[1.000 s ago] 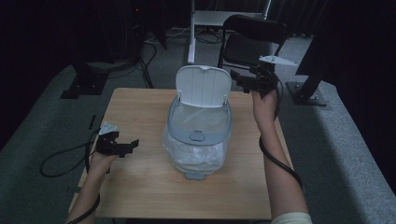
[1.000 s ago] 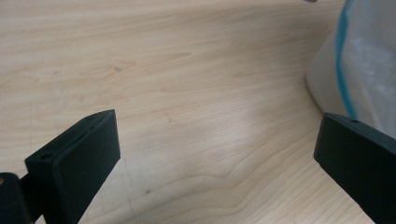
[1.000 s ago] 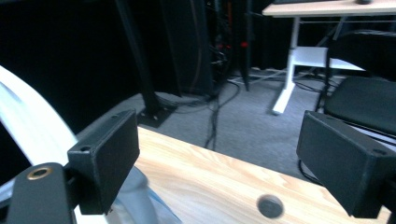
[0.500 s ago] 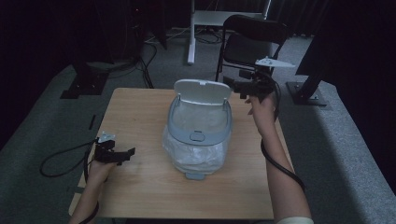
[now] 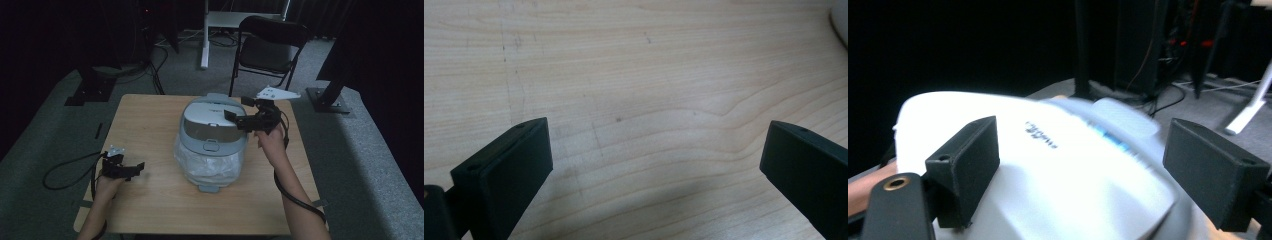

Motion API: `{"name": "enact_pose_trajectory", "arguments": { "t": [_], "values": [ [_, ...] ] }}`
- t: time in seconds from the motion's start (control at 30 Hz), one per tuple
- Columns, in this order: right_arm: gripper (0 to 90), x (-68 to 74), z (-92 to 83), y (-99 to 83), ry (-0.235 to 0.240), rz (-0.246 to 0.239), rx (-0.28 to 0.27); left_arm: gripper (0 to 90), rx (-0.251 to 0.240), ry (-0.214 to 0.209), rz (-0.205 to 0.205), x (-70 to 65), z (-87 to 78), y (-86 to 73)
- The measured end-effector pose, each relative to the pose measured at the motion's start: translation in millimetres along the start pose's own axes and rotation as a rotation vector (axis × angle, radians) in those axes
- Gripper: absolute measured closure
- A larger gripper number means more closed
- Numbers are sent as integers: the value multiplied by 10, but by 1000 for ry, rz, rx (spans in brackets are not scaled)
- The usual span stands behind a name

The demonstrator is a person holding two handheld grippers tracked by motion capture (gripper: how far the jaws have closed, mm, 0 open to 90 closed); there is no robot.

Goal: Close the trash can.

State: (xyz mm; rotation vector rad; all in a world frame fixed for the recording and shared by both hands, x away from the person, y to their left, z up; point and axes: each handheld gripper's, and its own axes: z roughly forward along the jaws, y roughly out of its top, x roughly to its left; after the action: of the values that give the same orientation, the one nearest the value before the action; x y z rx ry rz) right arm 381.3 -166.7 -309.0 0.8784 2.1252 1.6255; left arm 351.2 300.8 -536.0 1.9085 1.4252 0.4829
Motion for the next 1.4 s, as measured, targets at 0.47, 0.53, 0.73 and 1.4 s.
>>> {"name": "enact_pose_trajectory", "arguments": {
  "t": [0.47, 0.53, 0.73, 1.4],
  "values": [
    [127, 239, 101, -175, 88, -24, 52, 13, 35, 92, 36, -21, 87, -94],
    [121, 283, 130, -210, 82, -61, 68, 13, 41, 109, 51, -45, 95, -99],
    [118, 389, 147, -240, -1, -121, 107, 13, 45, 132, 43, -74, 92, -109],
    [107, 501, 161, -212, -21, -135, 145, 13, 44, 135, 37, -79, 90, -112]
  ]
}}
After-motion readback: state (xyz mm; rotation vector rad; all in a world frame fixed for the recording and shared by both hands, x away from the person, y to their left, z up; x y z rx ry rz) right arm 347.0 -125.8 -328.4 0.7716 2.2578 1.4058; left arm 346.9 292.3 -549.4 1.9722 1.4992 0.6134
